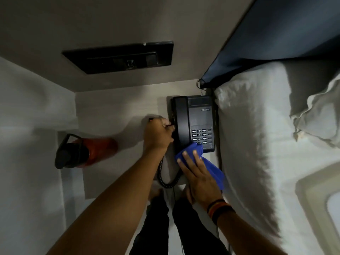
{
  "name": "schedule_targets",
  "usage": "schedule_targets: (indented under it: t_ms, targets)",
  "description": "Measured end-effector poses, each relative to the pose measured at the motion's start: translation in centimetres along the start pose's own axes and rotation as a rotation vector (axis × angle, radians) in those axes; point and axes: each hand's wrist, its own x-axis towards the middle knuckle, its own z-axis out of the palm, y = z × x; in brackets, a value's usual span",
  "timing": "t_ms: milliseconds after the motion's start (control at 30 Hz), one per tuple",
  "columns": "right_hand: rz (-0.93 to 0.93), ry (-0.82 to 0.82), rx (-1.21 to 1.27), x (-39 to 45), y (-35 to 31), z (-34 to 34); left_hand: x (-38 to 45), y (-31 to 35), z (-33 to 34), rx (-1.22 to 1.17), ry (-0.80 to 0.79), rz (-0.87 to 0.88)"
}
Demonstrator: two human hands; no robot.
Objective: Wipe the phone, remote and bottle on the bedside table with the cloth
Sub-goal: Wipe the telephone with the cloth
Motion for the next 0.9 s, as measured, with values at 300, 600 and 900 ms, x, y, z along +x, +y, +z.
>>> schedule_targets:
  t_ms: [300,600,900]
  targets:
    - [0.25,0.476,0.155,5.1,0.0,-11.6,-3.3,-1.6,0.4,0.821,0.191,0.806]
    - [0.251,0.219,0.002,10.7,0.5,-7.1,-2.7,-1.9,0.5,0.973,0.236,0.782]
    - [0.298,-0.052,0.048,-1.2,-0.4,-2.7,-4.4,-1.9,-0.4,0.734,0.21,0.68]
